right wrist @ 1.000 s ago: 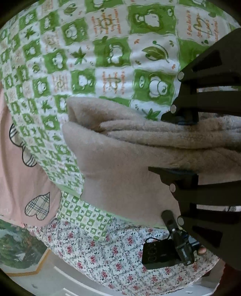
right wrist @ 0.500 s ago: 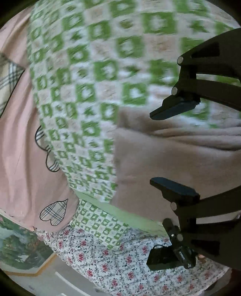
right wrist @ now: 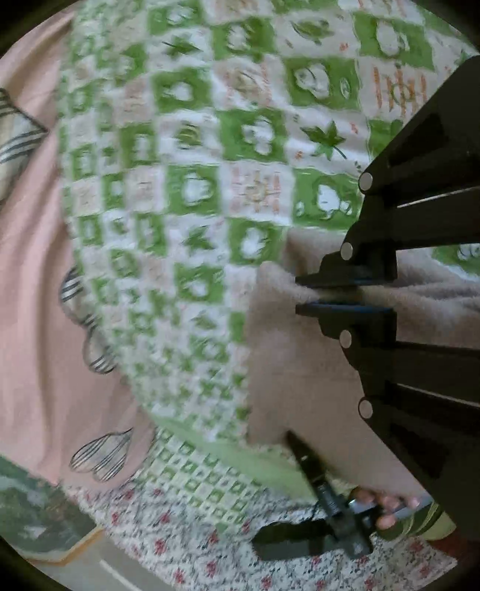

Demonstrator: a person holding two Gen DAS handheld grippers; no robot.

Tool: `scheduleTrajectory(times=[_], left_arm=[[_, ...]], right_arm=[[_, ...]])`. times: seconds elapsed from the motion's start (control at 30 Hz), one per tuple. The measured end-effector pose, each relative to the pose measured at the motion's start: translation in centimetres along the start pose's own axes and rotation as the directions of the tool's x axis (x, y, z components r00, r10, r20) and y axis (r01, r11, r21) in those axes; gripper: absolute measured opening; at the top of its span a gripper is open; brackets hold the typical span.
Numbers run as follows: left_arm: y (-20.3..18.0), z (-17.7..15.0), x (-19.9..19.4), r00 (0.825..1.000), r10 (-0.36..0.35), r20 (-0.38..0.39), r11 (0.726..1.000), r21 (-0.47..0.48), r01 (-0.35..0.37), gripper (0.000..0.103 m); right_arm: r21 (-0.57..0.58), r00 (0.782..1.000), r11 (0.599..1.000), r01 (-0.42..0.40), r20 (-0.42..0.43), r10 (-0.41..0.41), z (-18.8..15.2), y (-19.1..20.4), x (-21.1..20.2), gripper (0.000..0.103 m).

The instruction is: Fold small clothes

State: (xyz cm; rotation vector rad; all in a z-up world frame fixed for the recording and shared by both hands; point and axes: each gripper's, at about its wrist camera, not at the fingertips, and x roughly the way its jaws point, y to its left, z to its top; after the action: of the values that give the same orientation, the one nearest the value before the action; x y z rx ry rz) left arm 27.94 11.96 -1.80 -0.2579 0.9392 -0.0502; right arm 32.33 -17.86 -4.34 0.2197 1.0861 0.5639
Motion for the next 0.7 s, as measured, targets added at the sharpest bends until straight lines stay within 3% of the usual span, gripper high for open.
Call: scheduleTrajectory(times=[0.13,0.27,0.4,0.6,0.7], left_arm=[[0.5,-0.8,-1.9,1.0,-0.016,0.004,1.0,-0.009,0.016,0.02],[0.9,-3.7,-6.7,0.997,-0.063,0.041,0.998,-0.02,0.063,0.028],[0.8,-8.4,-11.7,0.99,-0.125,0.072,0.992,-0.007,0.126,0.046],[0.1,-16.7,-15.8,0.984,-0.175,0.035,0.985,0.015,0.174,0.049],[-0.1,-19.9,-16.8,0.982,-0.19,0.024,0.982,0.012,0.19,0.056]], right_arm=[[0.016,1.0,1.0,-0.011,0.008,0.011,-0.1,0.5,-1.8,0.013],[0.001,0.999,1.0,-0.013,0.036,0.013,-1.5,1.0,-5.7,0.015],[0.007,0.997,0.999,-0.045,0.057,0.045,-4.5,1.1,-9.3,0.05],[0.024,0.995,0.995,-0.099,0.032,0.098,-10.6,0.7,-12.6,0.05],[0.04,0.994,0.993,-0.107,0.017,0.106,-13.3,0.6,-13.3,0.05]])
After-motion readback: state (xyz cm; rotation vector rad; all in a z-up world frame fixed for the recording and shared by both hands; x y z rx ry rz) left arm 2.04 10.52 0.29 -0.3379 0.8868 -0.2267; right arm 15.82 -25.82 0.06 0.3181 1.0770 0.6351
